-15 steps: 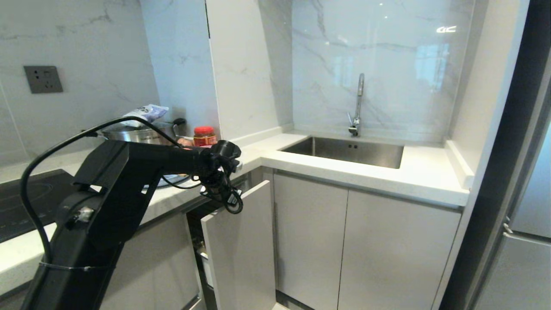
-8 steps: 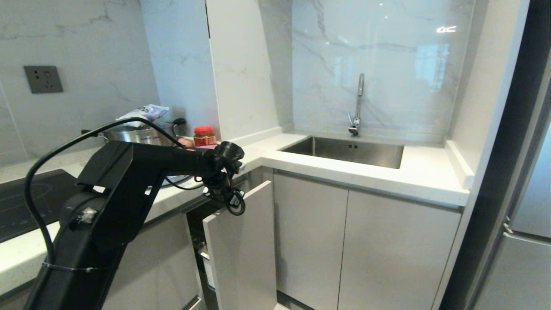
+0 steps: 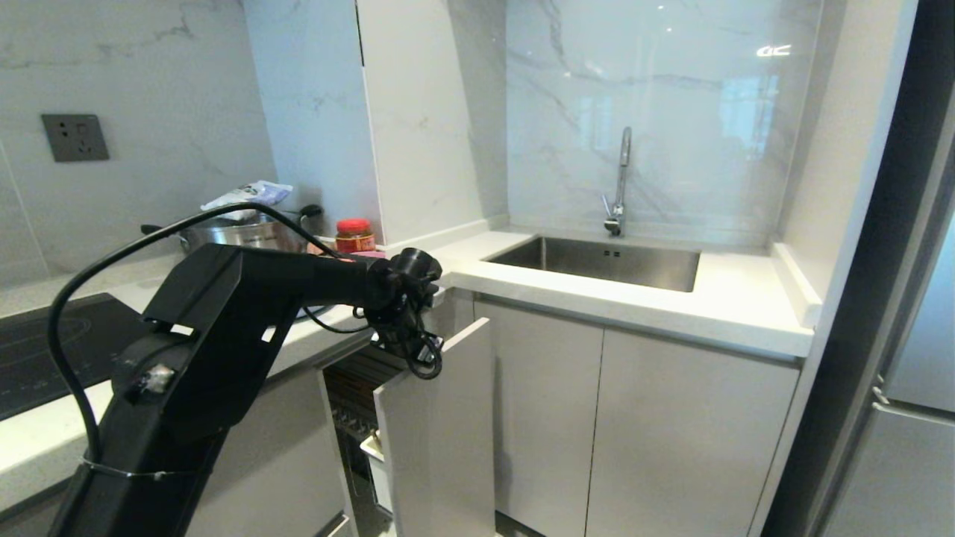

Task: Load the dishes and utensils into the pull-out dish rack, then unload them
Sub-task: Open the cupboard

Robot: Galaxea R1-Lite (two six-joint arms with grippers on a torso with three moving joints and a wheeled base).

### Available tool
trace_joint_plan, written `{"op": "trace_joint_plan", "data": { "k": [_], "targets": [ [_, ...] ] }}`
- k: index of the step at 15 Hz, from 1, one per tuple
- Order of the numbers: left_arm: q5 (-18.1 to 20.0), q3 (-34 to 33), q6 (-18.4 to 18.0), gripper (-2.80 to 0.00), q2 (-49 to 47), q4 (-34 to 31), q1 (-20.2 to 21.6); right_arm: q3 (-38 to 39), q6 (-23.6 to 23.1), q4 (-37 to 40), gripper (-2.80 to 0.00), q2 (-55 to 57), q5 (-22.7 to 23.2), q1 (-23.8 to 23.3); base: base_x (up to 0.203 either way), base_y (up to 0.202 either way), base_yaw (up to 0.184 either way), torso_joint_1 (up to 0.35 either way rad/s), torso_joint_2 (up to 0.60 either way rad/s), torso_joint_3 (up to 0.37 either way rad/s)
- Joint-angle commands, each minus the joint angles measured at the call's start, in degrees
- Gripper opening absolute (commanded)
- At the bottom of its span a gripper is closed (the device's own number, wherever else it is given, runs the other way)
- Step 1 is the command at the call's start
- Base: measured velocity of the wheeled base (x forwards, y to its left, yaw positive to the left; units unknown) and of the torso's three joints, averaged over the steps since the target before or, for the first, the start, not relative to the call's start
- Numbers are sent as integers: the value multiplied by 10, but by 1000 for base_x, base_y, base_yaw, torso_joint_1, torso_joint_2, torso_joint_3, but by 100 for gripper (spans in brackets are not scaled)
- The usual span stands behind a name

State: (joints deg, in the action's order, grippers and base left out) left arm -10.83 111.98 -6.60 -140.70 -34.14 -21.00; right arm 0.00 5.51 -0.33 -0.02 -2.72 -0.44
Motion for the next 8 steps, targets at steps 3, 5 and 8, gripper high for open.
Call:
{"op": "trace_joint_plan", "data": {
  "k": [3, 5, 8],
  "targets": [
    [33, 0, 20, -280, 10, -25, -28, 0, 0, 0, -280, -2, 0, 0, 0, 0, 0, 0, 0, 0],
    [51, 0, 28, -280, 12, -42, -39, 0, 0, 0, -280, -2, 0, 0, 0, 0, 0, 0, 0, 0],
    [82, 0, 43, -280, 18, -61, -61, 0, 0, 0, -280, -2, 0, 0, 0, 0, 0, 0, 0, 0]
  ]
}}
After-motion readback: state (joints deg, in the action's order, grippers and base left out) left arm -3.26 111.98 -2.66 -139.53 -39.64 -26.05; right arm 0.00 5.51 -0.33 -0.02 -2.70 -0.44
